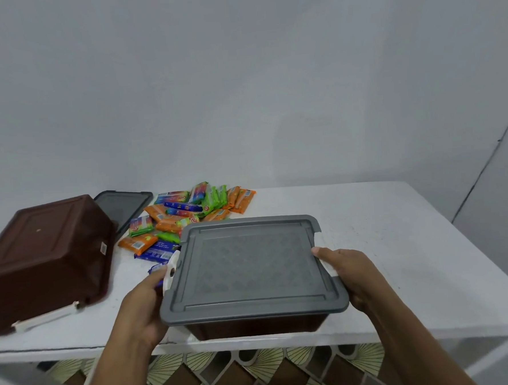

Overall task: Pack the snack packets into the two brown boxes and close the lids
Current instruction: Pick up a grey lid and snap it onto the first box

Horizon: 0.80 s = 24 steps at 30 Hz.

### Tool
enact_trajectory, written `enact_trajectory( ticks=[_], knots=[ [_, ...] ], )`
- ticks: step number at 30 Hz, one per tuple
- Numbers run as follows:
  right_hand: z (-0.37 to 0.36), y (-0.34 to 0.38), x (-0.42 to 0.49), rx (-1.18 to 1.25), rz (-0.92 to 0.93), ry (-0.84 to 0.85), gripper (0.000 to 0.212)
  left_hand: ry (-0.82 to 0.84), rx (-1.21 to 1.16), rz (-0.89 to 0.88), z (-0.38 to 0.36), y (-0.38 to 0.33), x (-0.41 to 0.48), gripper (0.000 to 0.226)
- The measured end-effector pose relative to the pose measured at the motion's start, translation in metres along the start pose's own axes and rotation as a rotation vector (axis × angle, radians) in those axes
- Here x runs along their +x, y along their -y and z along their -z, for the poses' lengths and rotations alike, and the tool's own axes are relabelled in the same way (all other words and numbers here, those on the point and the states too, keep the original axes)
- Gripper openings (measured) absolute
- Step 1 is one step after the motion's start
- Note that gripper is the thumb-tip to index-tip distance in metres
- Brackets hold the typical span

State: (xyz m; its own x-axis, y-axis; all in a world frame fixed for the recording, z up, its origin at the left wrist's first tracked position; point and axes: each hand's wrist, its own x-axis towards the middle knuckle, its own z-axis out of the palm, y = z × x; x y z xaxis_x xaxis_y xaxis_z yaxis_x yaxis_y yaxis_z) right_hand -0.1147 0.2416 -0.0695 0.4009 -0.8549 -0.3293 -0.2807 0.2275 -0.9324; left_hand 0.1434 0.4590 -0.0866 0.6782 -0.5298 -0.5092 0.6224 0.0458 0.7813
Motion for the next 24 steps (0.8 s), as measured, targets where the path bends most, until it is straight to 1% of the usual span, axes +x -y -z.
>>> enact_trajectory(
  ticks=[3,7,10,12,16,19,24],
  knots=[
    [-0.001,0.000,0.000,-0.006,0.004,-0.007,0.037,0.035,-0.020,0.039,-0.002,-0.003,-0.002,0.031],
    [-0.001,-0.002,0.002,0.001,-0.004,0.004,0.036,0.073,0.042,0.053,-0.008,-0.009,-0.004,0.035],
    [0.000,-0.002,0.004,0.000,-0.011,0.010,0.036,0.095,0.125,0.054,-0.017,-0.011,-0.005,0.025],
    [0.000,-0.003,0.006,-0.012,-0.011,0.011,0.040,0.084,0.189,0.036,-0.020,-0.013,-0.004,0.022],
    [0.001,-0.005,0.007,0.000,-0.011,0.012,0.042,0.077,0.286,0.002,-0.019,-0.018,0.000,0.026],
    [0.001,-0.004,0.006,0.011,-0.017,0.030,0.040,0.091,0.347,-0.010,-0.017,-0.020,0.002,0.028],
    [-0.003,0.001,0.001,0.011,-0.022,0.035,0.032,0.020,0.459,-0.107,-0.026,-0.020,0.004,0.034]
  ],
)
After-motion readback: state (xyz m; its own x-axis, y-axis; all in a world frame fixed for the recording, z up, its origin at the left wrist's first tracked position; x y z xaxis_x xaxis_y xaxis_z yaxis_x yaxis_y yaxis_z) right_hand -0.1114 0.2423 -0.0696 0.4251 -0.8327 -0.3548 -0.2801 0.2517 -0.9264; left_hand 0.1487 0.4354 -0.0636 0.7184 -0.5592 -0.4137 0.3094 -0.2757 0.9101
